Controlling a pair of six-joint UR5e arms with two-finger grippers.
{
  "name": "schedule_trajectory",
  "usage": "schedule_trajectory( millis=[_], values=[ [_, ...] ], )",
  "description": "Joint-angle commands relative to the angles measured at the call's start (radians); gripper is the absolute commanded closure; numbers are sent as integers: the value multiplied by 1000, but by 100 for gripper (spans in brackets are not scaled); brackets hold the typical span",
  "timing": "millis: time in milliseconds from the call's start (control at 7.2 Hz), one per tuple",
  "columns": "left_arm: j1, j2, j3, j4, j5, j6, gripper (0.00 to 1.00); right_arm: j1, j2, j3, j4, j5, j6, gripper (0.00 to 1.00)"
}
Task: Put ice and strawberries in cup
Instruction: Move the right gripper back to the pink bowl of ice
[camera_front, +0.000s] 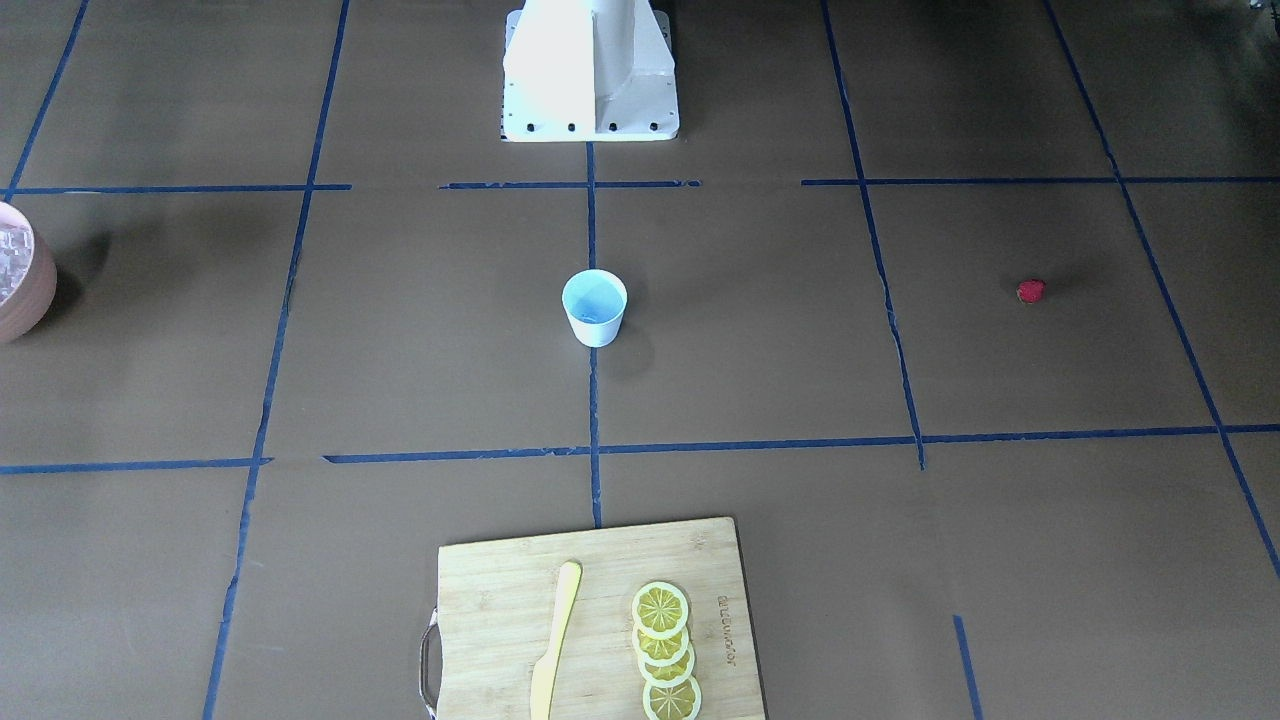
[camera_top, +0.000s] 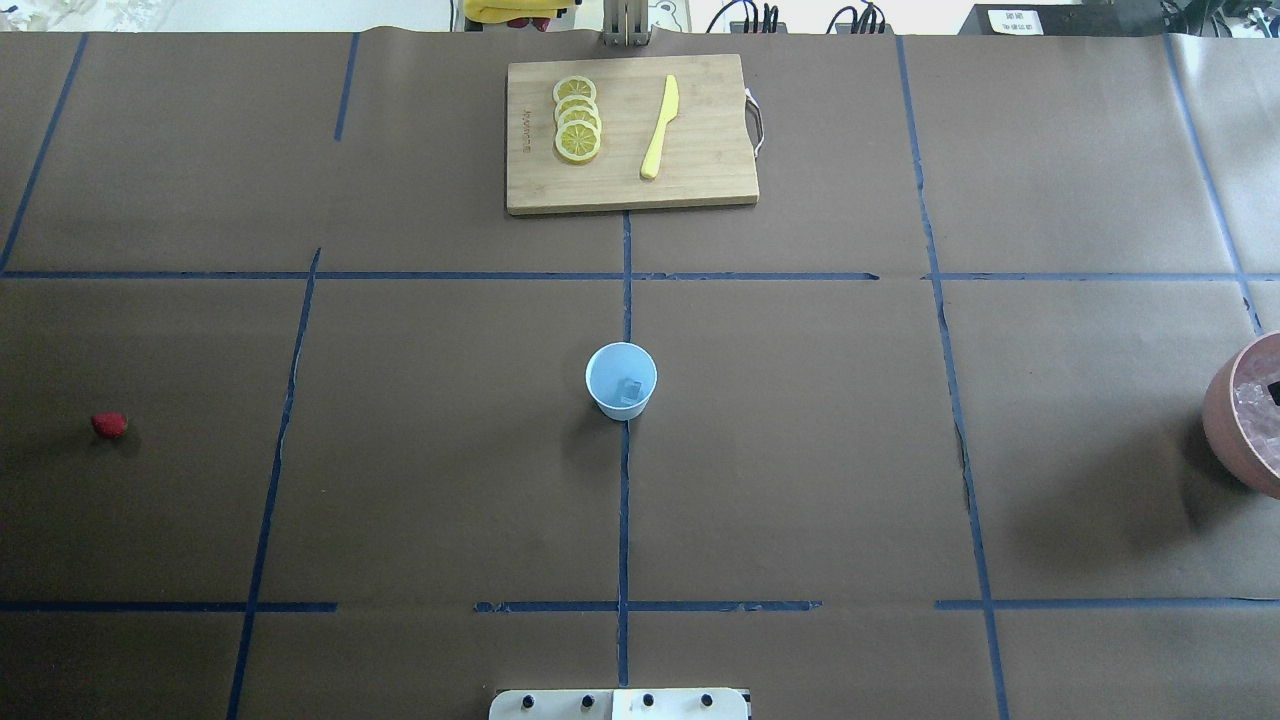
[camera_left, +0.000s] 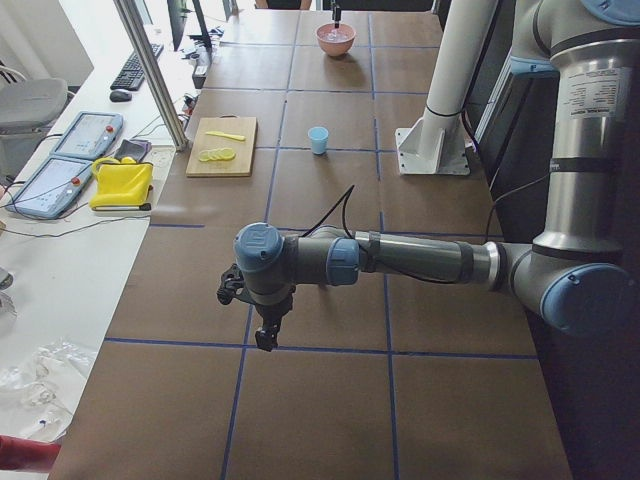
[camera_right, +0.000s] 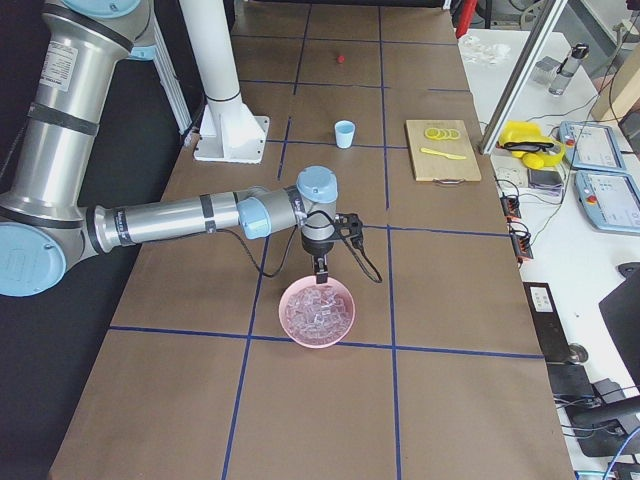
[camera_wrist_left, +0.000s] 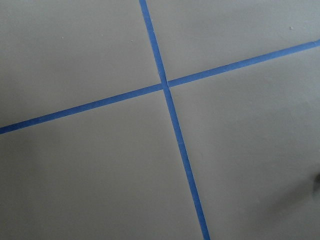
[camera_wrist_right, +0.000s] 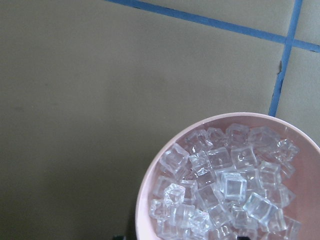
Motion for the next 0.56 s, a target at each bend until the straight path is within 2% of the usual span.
schedule_trajectory(
  millis=[0,278,417],
  values=[
    [0,0,2,0,1,1,0,5,3,-60,14,-20,-214,20],
    [0,0,2,0,0,1,0,5,27,-144,18,-52,-379,20],
    [0,0,2,0,0,1,0,5,32,-169,21,-54,-389,20]
  ],
)
